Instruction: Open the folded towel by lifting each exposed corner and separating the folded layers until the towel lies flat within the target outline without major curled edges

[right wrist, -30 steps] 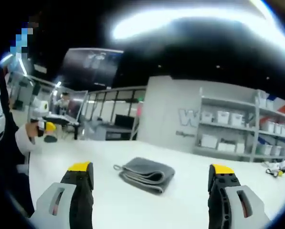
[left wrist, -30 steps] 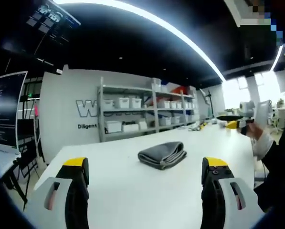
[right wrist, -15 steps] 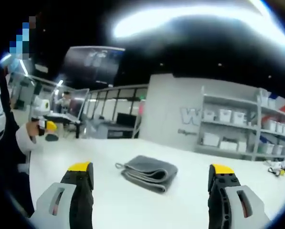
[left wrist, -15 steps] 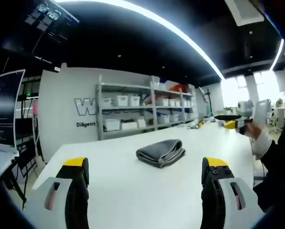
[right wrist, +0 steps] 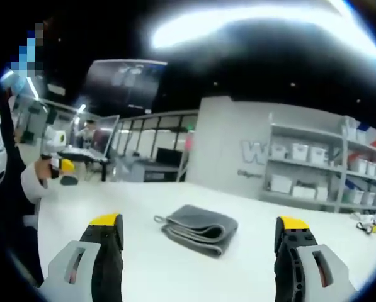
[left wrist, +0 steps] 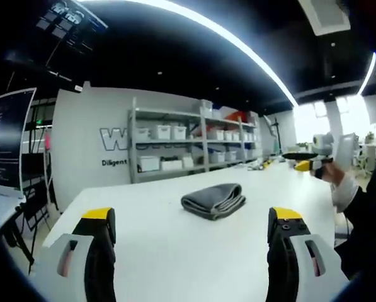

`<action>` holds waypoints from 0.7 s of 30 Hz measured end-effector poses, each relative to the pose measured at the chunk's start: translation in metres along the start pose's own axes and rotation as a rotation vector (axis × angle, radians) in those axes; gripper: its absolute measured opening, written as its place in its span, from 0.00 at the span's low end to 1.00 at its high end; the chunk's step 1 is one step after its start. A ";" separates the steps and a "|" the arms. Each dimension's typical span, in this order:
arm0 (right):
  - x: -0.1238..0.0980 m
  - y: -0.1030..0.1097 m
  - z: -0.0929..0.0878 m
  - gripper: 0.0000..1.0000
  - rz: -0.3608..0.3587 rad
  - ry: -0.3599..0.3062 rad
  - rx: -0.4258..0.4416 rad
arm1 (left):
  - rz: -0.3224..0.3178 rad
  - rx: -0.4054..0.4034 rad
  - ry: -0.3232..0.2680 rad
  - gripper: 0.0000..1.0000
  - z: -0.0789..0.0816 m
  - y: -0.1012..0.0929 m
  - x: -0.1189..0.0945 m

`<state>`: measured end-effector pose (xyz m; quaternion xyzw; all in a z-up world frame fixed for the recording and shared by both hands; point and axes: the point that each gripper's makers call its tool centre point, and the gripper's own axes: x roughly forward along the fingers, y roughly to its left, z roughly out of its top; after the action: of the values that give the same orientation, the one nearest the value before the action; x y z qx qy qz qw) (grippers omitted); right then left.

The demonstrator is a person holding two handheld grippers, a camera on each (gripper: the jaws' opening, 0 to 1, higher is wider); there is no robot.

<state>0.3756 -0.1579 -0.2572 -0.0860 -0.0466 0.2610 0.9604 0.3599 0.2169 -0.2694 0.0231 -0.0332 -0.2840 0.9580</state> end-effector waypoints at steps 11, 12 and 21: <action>0.005 -0.010 -0.002 0.99 0.006 0.020 -0.046 | -0.003 -0.026 0.022 0.99 -0.007 0.000 -0.001; 0.005 -0.010 -0.002 0.99 0.013 0.021 -0.039 | 0.000 -0.025 0.023 0.99 -0.007 0.001 -0.001; 0.027 -0.011 0.011 0.97 0.023 -0.007 -0.049 | -0.041 -0.041 0.031 1.00 -0.009 -0.005 -0.001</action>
<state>0.4027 -0.1520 -0.2427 -0.1090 -0.0552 0.2710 0.9548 0.3577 0.2136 -0.2789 0.0086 -0.0122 -0.3038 0.9526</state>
